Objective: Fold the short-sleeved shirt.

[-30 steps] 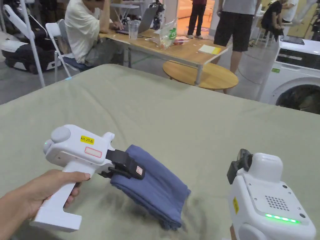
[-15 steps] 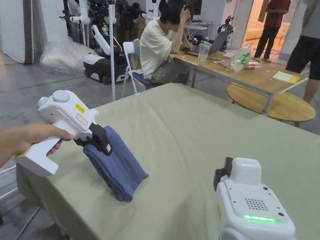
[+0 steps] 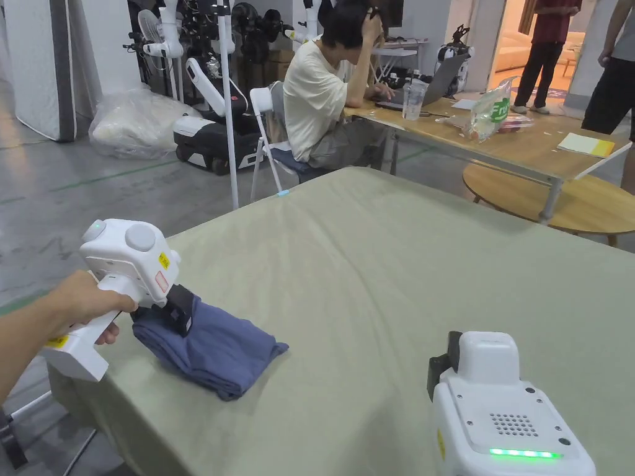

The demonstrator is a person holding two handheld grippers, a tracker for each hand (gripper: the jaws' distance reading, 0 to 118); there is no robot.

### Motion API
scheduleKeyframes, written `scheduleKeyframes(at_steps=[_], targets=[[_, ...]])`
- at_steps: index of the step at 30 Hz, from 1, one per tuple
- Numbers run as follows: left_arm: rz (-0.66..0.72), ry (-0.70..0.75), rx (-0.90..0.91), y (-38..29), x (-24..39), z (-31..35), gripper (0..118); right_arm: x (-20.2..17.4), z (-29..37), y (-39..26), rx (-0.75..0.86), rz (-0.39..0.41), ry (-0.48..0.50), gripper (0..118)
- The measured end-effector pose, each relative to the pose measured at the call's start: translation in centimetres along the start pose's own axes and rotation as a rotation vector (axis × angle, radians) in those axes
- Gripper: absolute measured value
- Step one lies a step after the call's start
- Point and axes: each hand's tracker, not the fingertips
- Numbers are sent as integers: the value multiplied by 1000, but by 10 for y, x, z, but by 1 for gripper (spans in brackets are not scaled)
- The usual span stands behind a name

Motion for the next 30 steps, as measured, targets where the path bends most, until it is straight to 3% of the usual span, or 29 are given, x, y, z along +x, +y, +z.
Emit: scheduleKeyframes(at_steps=[8,14,15,18,19,25,30], targets=[[-22,54,171,-2,-7,52,57,6,2,2,12,-9,7,0],[-75,-101,289,-32,43,29,57,17,6,4,23,-22,-3,0],[-81,-55,327,-36,51,24,53,20,7,5,21,-25,-3,0],[-120,-24,405,-48,78,4,11,30,12,7,25,-34,-20,0],[-141,27,426,-52,88,1,2,34,15,7,25,-37,-22,0],[-192,-89,643,-73,139,8,0,66,36,9,39,-52,-69,0],[-329,-158,737,-129,244,31,0,102,62,3,47,-72,-143,0]])
